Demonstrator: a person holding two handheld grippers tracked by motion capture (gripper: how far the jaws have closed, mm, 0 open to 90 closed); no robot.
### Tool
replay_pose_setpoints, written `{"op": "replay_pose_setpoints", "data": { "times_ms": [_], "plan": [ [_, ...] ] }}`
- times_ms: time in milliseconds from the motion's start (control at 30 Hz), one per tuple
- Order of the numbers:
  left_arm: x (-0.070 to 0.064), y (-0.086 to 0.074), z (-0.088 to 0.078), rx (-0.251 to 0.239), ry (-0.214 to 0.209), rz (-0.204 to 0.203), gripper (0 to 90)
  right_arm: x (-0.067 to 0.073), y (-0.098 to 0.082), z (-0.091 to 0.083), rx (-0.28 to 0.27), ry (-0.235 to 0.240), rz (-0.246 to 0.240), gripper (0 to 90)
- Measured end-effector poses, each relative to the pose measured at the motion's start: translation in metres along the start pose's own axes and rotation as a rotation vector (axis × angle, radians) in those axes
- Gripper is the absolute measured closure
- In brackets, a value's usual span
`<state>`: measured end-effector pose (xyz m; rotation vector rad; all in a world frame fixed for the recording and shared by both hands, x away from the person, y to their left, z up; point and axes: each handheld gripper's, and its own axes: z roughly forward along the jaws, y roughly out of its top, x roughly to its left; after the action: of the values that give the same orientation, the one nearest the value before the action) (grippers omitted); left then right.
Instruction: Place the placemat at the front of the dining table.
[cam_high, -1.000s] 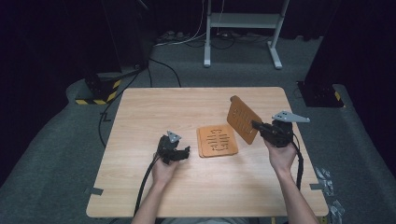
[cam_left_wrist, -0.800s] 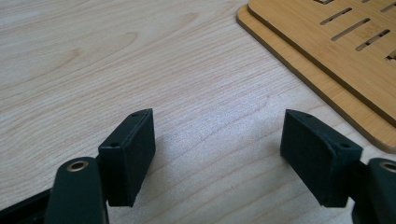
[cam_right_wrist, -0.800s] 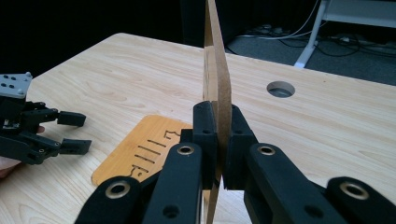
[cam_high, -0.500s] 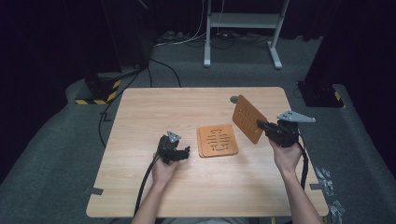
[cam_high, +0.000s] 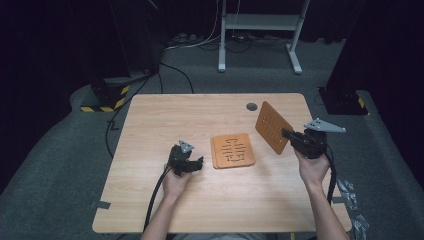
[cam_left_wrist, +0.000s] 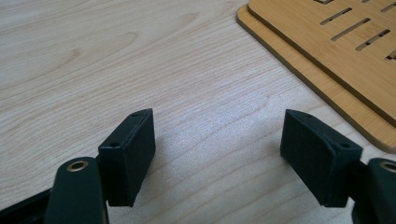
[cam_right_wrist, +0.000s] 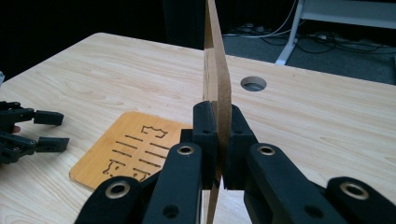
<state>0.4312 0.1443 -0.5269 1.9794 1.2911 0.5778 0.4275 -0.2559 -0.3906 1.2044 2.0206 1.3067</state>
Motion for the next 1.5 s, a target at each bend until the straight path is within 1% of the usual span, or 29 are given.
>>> {"op": "replay_pose_setpoints", "data": {
  "times_ms": [167,400,567,700,733,833,867,1033,1133,1267,1367,1500],
  "plan": [
    [0.000,0.000,0.000,0.000,0.000,0.000,26.5,-0.004,-0.001,-0.004,-0.004,-0.013,0.009,86.6],
    [0.000,0.000,0.000,0.000,0.000,0.000,26.5,-0.010,-0.001,-0.009,-0.002,-0.032,0.007,86.6],
    [0.000,0.000,0.000,0.001,0.000,0.000,26.5,-0.015,-0.002,-0.010,0.000,-0.045,0.012,86.6],
    [0.000,0.000,0.000,0.000,0.000,0.000,26.5,-0.019,-0.003,-0.010,0.003,-0.047,0.024,86.6],
    [0.000,0.000,0.000,0.000,0.000,0.000,26.5,-0.019,-0.004,-0.011,0.003,-0.049,0.034,86.6],
    [0.000,0.000,0.000,0.000,0.000,0.000,26.5,-0.022,-0.004,-0.012,-0.002,-0.055,0.034,86.6],
    [0.000,0.000,0.000,0.000,0.000,0.000,26.5,-0.024,-0.005,-0.013,-0.005,-0.061,0.045,86.6],
    [0.000,0.000,0.000,0.000,0.000,0.000,26.5,-0.028,-0.006,-0.015,-0.003,-0.074,0.045,86.6],
    [0.000,0.000,0.000,0.000,0.000,0.000,26.5,-0.032,-0.006,-0.018,-0.003,-0.090,0.041,86.6],
    [0.000,0.000,0.000,0.001,0.000,0.000,26.5,-0.036,-0.008,-0.021,-0.005,-0.107,0.059,86.6],
    [0.000,0.000,0.000,0.000,0.000,0.000,26.5,-0.039,-0.009,-0.022,-0.001,-0.117,0.056,86.6],
    [0.000,0.000,0.000,0.000,0.000,0.000,26.5,-0.046,-0.015,-0.025,0.005,-0.135,0.078,86.6]
  ]
}}
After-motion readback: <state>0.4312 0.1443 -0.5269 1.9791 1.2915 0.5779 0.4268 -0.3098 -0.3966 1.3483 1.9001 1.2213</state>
